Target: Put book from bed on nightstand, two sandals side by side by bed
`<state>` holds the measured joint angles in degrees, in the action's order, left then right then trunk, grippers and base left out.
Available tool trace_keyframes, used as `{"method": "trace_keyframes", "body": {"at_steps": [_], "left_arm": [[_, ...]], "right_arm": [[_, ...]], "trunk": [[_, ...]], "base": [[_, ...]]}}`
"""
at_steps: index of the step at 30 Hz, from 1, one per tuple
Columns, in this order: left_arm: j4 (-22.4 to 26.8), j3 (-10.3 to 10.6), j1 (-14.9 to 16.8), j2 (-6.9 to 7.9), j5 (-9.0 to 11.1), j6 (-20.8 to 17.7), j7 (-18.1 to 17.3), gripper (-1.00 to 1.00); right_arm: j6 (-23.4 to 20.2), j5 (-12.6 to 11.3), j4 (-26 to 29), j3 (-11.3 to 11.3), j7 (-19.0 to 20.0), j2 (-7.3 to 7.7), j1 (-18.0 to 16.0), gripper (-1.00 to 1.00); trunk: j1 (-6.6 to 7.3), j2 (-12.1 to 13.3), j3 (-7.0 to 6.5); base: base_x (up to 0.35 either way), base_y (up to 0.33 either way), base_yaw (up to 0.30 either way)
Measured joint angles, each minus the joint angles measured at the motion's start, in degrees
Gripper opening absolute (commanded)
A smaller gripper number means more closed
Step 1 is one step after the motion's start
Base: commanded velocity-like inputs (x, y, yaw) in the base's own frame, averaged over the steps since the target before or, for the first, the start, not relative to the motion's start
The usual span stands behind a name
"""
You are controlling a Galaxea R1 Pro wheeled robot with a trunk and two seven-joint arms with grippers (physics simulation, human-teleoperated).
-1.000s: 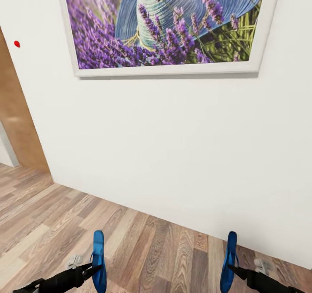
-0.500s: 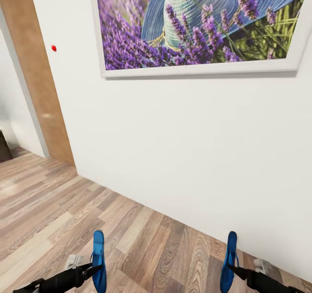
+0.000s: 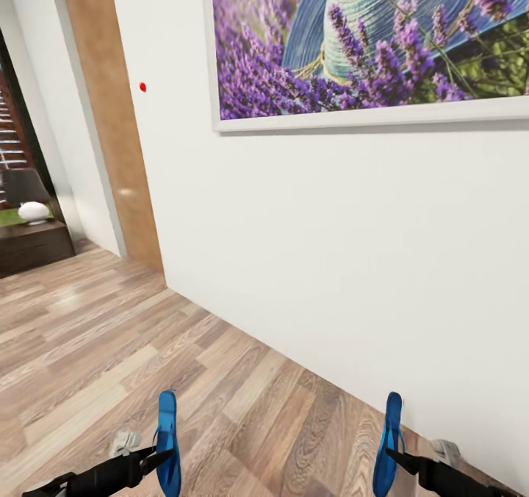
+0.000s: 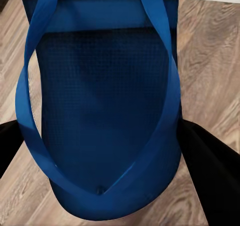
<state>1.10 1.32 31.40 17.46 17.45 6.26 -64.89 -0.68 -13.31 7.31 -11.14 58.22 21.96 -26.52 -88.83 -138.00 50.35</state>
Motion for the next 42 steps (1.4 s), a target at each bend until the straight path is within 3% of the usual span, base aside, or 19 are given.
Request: {"method": "trace_keyframes", "body": {"at_steps": [13, 42], "left_arm": [[0.0, -0.1, 0.0, -0.88, 0.0, 0.0, 0.1, -1.0], [-0.1, 0.0, 0.0, -1.02, 0.0, 0.0, 0.1, -1.0]], "right_arm": [[0.0, 0.0, 0.0, -0.1, -1.3, 0.0, 0.0, -1.0], [0.0, 0.0, 0.0, 0.0, -1.9, 0.0, 0.0, -1.0]], "trunk": [[0.0, 0.0, 0.0], [0.0, 0.0, 0.0]], "base": [[0.0, 0.0, 0.292], [0.0, 0.0, 0.292]]}}
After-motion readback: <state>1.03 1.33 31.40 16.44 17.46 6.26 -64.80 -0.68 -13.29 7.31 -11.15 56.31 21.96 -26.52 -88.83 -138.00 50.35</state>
